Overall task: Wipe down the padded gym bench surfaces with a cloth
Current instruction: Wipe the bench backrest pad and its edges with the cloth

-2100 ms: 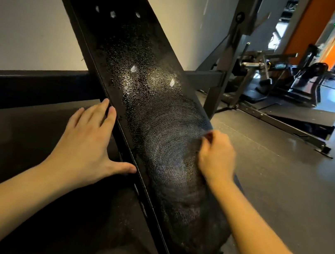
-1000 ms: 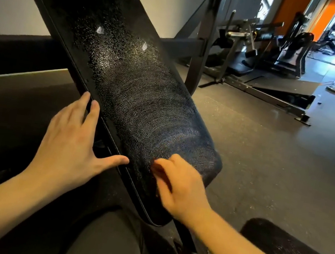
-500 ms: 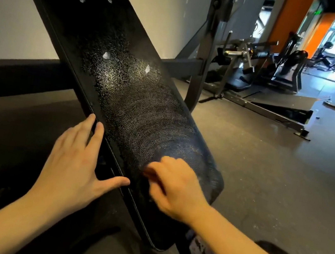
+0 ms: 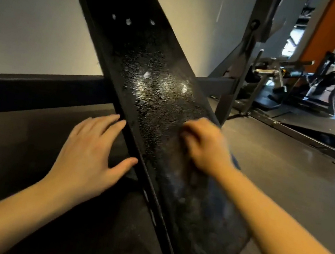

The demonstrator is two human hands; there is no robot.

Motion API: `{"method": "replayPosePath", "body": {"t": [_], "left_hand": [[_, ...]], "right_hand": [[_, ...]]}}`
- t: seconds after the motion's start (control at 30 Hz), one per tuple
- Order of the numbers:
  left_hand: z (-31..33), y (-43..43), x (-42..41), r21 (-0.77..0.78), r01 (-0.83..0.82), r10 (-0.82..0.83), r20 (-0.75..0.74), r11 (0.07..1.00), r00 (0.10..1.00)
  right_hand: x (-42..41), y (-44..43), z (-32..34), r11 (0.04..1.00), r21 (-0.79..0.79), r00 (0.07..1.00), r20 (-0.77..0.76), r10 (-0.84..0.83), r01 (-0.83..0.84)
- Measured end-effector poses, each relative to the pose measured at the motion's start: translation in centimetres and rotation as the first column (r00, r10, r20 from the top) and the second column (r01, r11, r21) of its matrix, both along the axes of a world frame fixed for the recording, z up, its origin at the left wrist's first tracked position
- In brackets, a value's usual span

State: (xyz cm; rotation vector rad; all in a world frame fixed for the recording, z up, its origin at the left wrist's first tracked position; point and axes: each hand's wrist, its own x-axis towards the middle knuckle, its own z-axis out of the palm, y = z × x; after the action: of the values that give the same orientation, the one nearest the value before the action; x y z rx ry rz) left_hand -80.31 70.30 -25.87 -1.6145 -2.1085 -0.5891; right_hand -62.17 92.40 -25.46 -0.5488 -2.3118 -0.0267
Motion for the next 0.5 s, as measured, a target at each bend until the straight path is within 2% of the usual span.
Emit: {"method": "replayPosePath", "body": {"t": [0.07,0.1,0.17,0.23,0.3,0.37,0.4,0.43,0.5], "left_hand": [[0.8,0.9,-1.4,-0.029,0.008,-0.008,-0.009,1.0,1.0],[1.2,1.4,-2.1,-0.041,0.01,-0.01,-0.002,0.999,1.0],[2.3,2.3,-3.3,-0.062,0.016,-0.015,0.02,0.998,1.0],[3.3,3.2,-4.7,-0.047,0.035,-0.034,0.023,0.998,0.999],[4.6,3.8,-6.3,-0.007,0.042,-0.042,0.027,0.999,0.999],[6.0,4.4,-7.9,0.018,0.036,-0.037,0.047,0.999,0.998],[6.5,4.5,-8.4,0.01,0.034,-0.034,0.047,0.999,0.998],[6.9,4.6,-8.8,-0.006,0.033,-0.033,0.042,0.999,0.999],[7.5,4.9,-9.5,-0.028,0.032,-0.031,0.032,0.999,0.999]], "right_hand": [[-1.2,4.5,2.0,0.946,-0.207,0.956,-0.1,-0.275,0.25],[-2.8,5.7,2.9,0.906,-0.274,0.921,-0.127,-0.368,0.324],[-6.9,5.5,4.7,0.877,-0.305,0.888,-0.158,-0.432,0.372],[-10.8,2.6,5.8,0.925,-0.259,0.927,-0.181,-0.328,0.277],[-12.3,-1.8,5.3,0.992,-0.117,0.988,-0.144,-0.063,0.046],[-10.6,-3.9,3.9,0.989,0.023,0.989,-0.04,0.146,-0.145],[-9.2,-2.9,3.7,0.986,0.053,0.987,-0.014,0.157,-0.156],[-8.1,-1.0,3.8,0.996,0.042,0.997,-0.028,0.076,-0.074],[-7.0,4.2,5.4,0.976,-0.098,0.977,-0.069,-0.202,0.195]]}}
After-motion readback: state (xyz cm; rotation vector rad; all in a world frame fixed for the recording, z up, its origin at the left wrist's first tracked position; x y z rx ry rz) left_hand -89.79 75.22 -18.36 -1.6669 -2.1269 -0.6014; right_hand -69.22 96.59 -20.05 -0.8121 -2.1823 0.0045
